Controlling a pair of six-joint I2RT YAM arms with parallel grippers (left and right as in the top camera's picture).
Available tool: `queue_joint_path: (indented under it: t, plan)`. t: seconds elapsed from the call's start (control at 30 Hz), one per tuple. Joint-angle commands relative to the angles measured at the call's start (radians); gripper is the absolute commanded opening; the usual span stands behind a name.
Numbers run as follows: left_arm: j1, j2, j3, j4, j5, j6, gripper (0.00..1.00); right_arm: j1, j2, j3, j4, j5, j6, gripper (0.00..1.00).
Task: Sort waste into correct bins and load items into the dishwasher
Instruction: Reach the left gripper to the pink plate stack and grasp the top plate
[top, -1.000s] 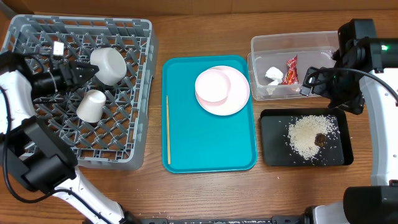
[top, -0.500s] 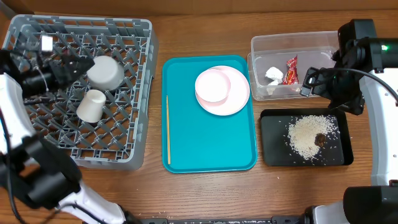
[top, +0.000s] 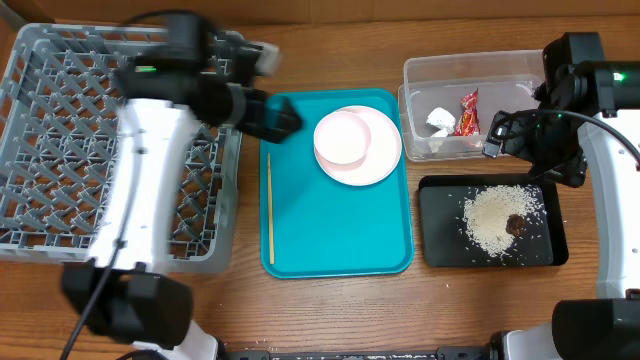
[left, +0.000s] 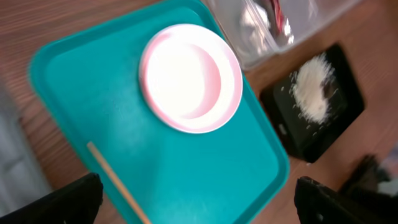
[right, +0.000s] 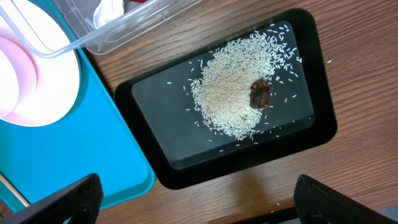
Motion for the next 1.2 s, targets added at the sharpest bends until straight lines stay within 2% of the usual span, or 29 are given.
queue_joint_path:
  t: [0.0, 0.13, 0.27, 0.43, 0.5, 0.63, 0.7, 0.83, 0.93, 1.17]
  plan:
    - [-0.156, 0.05, 0.008, 0.053, -0.201, -0.034, 1.0, -0.002, -0.008, 0.002, 0.002, -0.002, -0.006, 1.0]
    - [-0.299, 0.138, 0.008, 0.157, -0.318, -0.042, 1.0, -0.002, -0.008, 0.002, 0.002, -0.002, -0.006, 1.0]
    - [-0.369, 0.233, 0.008, 0.233, -0.459, -0.107, 1.0, -0.002, -0.008, 0.002, 0.002, -0.002, -0.006, 1.0]
    - [-0.387, 0.345, 0.008, 0.272, -0.467, -0.15, 0.98, -0.002, -0.008, 0.002, 0.003, -0.002, -0.006, 1.0]
    - [-0.388, 0.384, 0.008, 0.269, -0.464, -0.157, 0.87, -0.002, -0.008, 0.002, 0.003, -0.002, -0.006, 1.0]
    - [-0.389, 0.425, 0.008, 0.248, -0.439, -0.157, 0.49, -0.002, -0.008, 0.002, 0.003, -0.002, -0.006, 1.0]
    - [-0.389, 0.427, 0.008, 0.239, -0.435, -0.157, 0.4, -0.002, -0.008, 0.002, 0.003, -0.002, -0.006, 1.0]
    - [-0.392, 0.426, 0.008, 0.229, -0.415, -0.156, 0.28, -0.002, -0.008, 0.002, 0.002, -0.002, -0.006, 1.0]
    - [-0.392, 0.426, 0.008, 0.213, -0.412, -0.156, 0.04, -0.002, -0.008, 0.002, 0.002, -0.002, -0.006, 1.0]
    - [-0.389, 0.417, 0.047, 0.171, -0.397, -0.157, 0.04, -0.002, -0.008, 0.002, -0.004, -0.002, -0.006, 1.0]
